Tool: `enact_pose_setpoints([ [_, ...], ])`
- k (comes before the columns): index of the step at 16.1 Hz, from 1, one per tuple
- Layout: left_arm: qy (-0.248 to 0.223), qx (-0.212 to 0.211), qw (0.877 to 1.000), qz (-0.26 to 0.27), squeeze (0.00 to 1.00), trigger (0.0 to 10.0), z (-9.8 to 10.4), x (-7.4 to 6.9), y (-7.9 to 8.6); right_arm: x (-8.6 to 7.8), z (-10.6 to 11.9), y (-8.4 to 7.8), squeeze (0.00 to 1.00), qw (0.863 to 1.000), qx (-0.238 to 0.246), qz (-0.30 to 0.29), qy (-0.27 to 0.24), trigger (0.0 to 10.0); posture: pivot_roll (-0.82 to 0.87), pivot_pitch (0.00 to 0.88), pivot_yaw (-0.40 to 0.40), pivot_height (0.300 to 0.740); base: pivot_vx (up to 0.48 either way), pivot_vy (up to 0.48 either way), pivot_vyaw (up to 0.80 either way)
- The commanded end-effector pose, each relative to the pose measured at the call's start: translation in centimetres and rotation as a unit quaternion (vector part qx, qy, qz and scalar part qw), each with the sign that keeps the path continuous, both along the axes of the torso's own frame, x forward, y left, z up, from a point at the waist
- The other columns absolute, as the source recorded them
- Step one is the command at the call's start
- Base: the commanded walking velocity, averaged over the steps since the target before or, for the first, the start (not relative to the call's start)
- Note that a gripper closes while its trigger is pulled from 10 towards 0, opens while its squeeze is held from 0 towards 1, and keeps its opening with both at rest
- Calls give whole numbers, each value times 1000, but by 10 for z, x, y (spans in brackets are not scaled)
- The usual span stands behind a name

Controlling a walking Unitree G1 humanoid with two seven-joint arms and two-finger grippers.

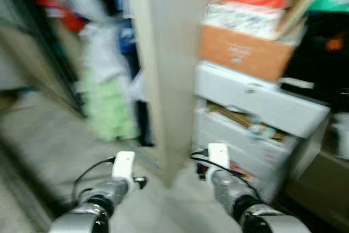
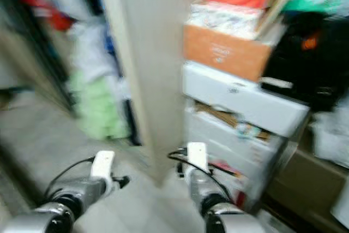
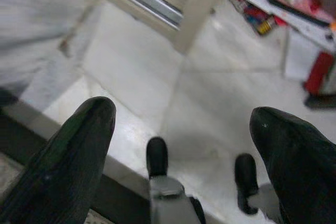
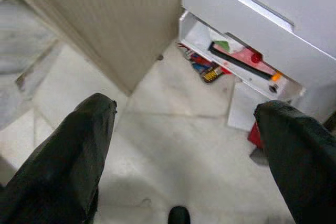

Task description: Clean up the room

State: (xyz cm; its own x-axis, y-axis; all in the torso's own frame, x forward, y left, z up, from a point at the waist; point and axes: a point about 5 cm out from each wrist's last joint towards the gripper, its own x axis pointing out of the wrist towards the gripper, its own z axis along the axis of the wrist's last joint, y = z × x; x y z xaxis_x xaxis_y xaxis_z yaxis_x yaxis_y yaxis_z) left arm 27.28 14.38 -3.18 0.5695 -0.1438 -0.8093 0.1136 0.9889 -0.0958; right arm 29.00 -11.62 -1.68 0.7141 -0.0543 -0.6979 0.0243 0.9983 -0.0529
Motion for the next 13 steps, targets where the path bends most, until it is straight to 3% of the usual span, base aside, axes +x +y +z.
enact_pose_setpoints([
  [1,7,-1,1000,-5,0,10000,-2,-3,-3,1,1,-2,0,1000,-4,2,-4,10000,-159,0,5,740,0,0,800],
  [13,6,-2,1000,-2,0,10000,-2,-3,-2,2,2,0,0,1000,-11,14,-10,10000,-155,0,5,740,0,0,800],
])
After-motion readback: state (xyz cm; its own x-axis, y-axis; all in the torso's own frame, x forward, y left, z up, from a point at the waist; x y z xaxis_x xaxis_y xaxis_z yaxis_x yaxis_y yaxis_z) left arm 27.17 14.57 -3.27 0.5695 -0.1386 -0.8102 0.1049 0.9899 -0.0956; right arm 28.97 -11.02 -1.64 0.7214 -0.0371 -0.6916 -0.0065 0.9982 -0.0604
